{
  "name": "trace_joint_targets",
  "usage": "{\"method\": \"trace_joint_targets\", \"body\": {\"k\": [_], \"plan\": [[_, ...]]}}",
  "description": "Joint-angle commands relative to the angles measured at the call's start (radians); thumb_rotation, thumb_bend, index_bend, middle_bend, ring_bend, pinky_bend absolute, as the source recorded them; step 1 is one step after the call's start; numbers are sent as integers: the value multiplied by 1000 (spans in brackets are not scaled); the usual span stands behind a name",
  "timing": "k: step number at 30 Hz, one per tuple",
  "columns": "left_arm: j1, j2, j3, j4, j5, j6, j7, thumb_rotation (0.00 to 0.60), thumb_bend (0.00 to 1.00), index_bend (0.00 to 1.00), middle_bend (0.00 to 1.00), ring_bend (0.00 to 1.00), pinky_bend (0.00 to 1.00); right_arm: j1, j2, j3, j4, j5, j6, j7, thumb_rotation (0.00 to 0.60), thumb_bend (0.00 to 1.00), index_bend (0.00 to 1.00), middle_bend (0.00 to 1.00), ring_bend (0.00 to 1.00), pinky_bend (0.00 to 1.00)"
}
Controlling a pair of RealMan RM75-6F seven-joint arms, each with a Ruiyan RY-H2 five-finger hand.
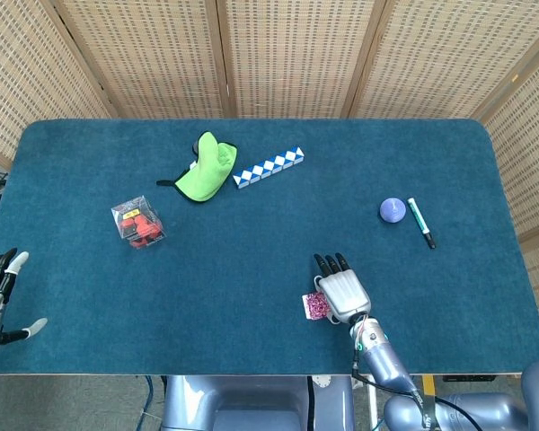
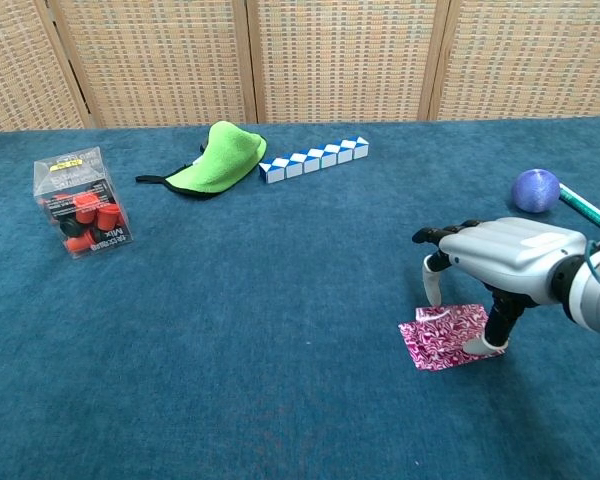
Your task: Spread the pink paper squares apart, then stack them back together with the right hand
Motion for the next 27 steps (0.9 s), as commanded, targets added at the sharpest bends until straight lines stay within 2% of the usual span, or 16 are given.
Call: {"method": "trace_joint_targets", "body": {"k": [1, 27], "plan": [[0, 0, 0, 0, 0, 0, 0, 600, 0, 0, 0, 0, 0, 1, -1, -1, 0, 0, 1, 0, 600, 234, 394, 0, 0, 0], [0, 0, 0, -1, 0, 0, -1, 600, 0, 0, 0, 0, 0, 9, -1, -10, -11, 6, 6, 12, 600, 208, 317, 0, 0, 0]]}}
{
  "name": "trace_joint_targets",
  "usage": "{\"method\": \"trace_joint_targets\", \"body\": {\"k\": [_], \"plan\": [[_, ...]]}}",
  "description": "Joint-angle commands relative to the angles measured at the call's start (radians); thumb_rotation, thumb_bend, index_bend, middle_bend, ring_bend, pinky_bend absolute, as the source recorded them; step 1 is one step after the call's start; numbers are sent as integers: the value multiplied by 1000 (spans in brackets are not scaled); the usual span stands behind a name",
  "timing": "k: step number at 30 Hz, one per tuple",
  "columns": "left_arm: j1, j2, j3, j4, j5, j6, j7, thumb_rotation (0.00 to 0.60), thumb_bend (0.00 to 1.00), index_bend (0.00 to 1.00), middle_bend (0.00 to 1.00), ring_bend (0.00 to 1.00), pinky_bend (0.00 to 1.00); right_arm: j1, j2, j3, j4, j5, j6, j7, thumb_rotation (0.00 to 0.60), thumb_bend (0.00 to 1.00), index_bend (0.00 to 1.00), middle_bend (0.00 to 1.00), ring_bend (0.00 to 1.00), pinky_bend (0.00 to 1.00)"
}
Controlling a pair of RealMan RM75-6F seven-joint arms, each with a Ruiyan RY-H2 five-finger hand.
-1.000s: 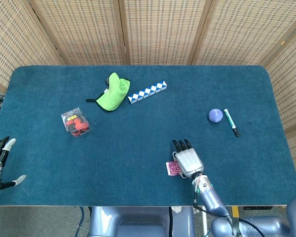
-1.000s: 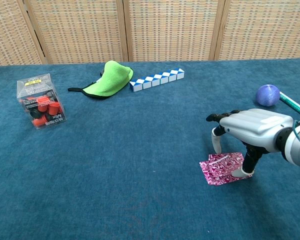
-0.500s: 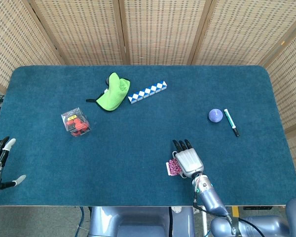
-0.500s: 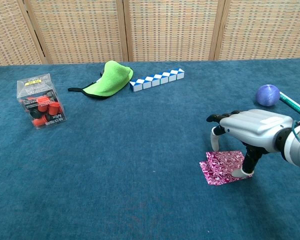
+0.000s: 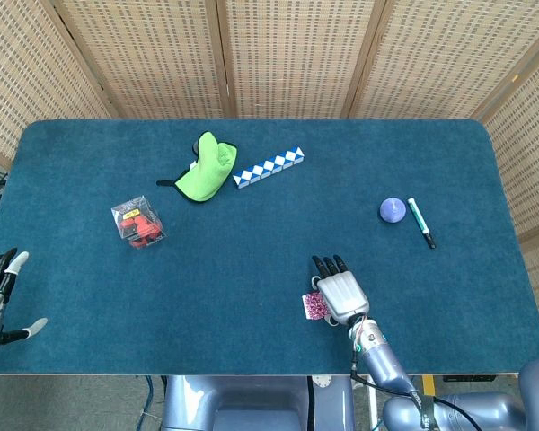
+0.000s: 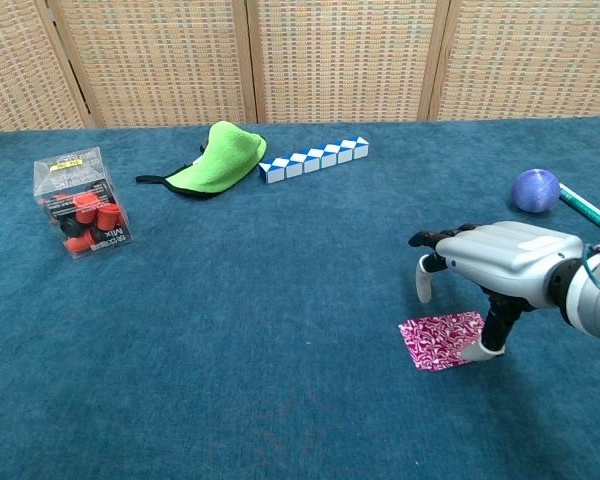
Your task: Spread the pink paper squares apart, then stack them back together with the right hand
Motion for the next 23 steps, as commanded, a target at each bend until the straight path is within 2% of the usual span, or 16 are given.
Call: {"method": "trace_joint_targets", "body": {"k": [1, 5, 9, 12, 15, 16, 17, 19, 21, 23], "plan": [[0, 0, 0, 0, 1, 0, 0, 600, 0, 0, 0, 0, 0, 0, 1, -2, -3, 1, 0, -1, 600, 208, 311, 0, 0, 0], [1, 0, 1, 0, 1, 1, -1, 600, 0, 0, 0, 0, 0, 1, 4, -3, -7, 0, 2, 0, 600, 208, 299, 0, 0, 0], [0, 2, 1, -1, 1, -1, -6, 600, 0, 0, 0, 0, 0, -14, 55, 3, -62, -65, 24, 47, 600, 208, 297, 0, 0, 0], [-1, 4, 1, -2, 2, -3, -16, 600, 0, 0, 0, 0, 0, -48, 128, -11, -106, -173, 55, 121, 600, 208, 276, 0, 0, 0], [-1, 6, 2, 2, 6, -2, -24, 600, 0, 0, 0, 0, 0, -117, 218, -56, -99, -366, 127, 258, 600, 208, 249, 0, 0, 0], [-1, 6, 3, 4, 8, -2, -25, 600, 0, 0, 0, 0, 0, -143, 242, -75, -79, -432, 158, 311, 600, 205, 238, 0, 0, 0], [-1, 4, 2, 8, 10, 0, -25, 600, 0, 0, 0, 0, 0, -209, 286, -111, -20, -533, 249, 417, 600, 194, 219, 0, 0, 0], [-1, 1, 2, 12, 13, 3, -28, 600, 0, 0, 0, 0, 0, -275, 306, -150, 89, -638, 337, 570, 600, 145, 179, 0, 0, 0], [0, -1, 1, 14, 14, 6, -28, 600, 0, 0, 0, 0, 0, -336, 301, -162, 204, -671, 409, 675, 600, 50, 116, 0, 0, 0], [1, -3, 2, 15, 14, 8, -27, 600, 0, 0, 0, 0, 0, -380, 284, -164, 292, -679, 452, 743, 600, 6, 56, 0, 0, 0]]}}
